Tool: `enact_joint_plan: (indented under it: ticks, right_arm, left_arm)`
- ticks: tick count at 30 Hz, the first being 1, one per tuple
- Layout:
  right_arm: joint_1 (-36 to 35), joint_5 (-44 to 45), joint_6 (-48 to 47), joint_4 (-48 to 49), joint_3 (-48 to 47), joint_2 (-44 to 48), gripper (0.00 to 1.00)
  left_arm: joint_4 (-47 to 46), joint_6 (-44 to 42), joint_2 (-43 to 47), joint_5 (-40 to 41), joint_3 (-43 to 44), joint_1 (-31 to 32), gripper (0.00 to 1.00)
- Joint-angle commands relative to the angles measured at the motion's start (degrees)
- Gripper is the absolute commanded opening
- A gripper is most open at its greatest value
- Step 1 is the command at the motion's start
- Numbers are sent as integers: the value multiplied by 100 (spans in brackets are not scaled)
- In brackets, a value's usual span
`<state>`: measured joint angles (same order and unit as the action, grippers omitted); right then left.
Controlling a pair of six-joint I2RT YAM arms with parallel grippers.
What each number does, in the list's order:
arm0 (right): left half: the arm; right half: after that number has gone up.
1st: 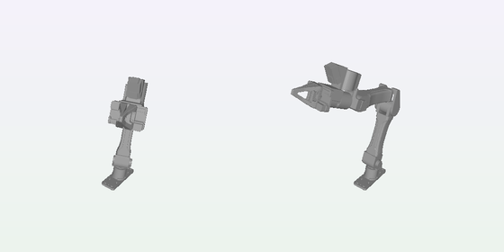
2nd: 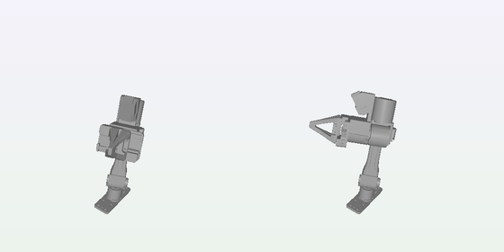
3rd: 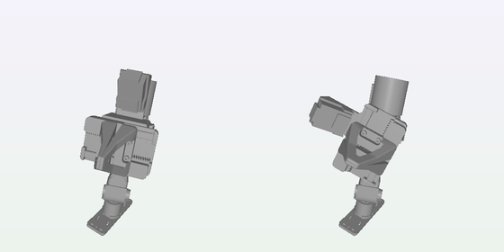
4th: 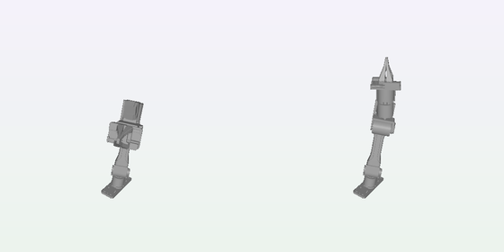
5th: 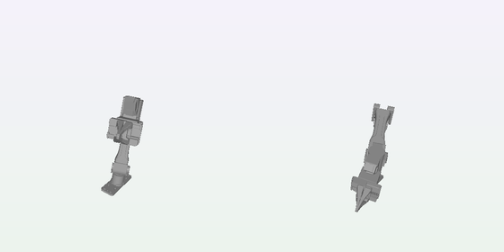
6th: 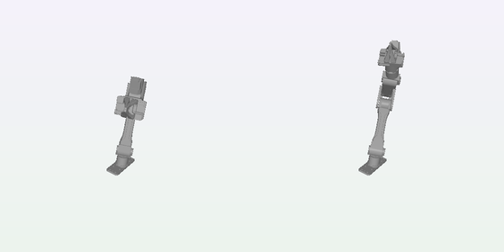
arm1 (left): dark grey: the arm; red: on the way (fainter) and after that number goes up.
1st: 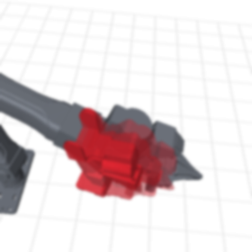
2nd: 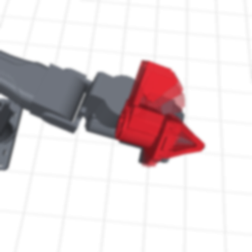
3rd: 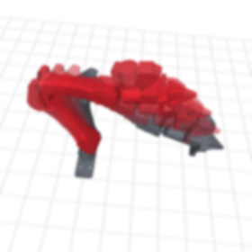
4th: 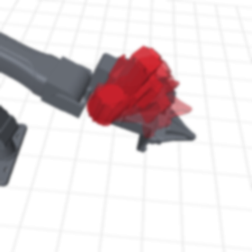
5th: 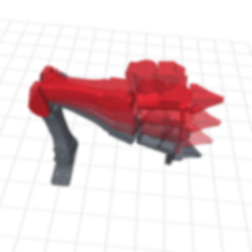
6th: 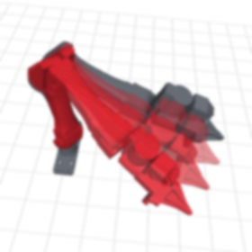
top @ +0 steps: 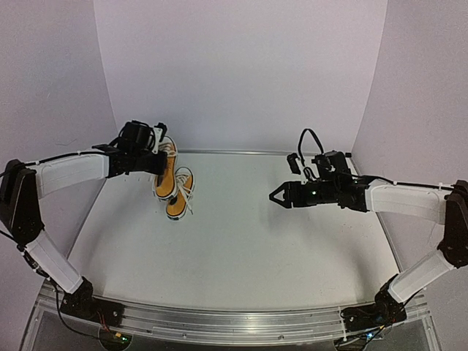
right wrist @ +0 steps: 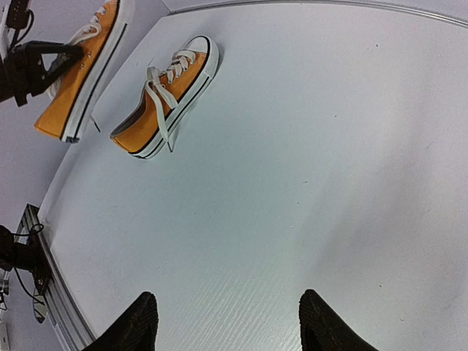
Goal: Tie the shoes
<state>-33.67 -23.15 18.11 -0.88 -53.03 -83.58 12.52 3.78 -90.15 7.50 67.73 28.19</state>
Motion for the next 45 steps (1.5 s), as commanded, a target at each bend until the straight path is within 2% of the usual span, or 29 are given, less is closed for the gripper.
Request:
enact_joint_plan:
  ticks: [1,6,12,18,30,32,35,37,39,40,41,45]
  right_arm:
    - [27,-109,-4,212,-288,-128,62]
    - [26,-232,30,215,-383,-266,62]
    - [27,-272,65,217,-404,-318,62]
    - [22,-371,99,219,-471,-376,62]
    - [25,-374,115,204,-477,-410,62]
    - [27,-385,118,210,-488,-433,62]
    - [26,-444,118,211,-493,-473,62]
    - [27,-478,114,206,-498,-500,62]
    - [27,-502,114,218,-514,-533,62]
    - [27,-505,106,231,-522,-547,62]
    - [24,-510,102,245,-532,-563,63]
    - [27,-575,55,380,-616,-664,63]
  left_arm:
    - [-112,-865,194,-551,-84,-821,0]
    - [-82,-1329,-460,-619,44,-1073,0]
    - [-962,-2083,-1023,-1139,-222,-1079,0]
    - [-918,-2366,-1662,-1132,311,-1087,0]
    - [-949,-2591,-2088,-886,577,-1088,1]
    - [-1024,-2585,-2151,-821,567,-1087,13]
    - [-967,-2347,-2130,-602,592,-1088,40]
    - [-753,-1988,-1985,-535,637,-1087,54]
    - [-546,-1609,-1703,-545,642,-1079,76]
    - [-496,-1362,-1550,-598,607,-1079,95]
    - [-449,-1181,-1347,-666,563,-1075,99]
    - [-241,-440,-705,-1152,461,-1060,99]
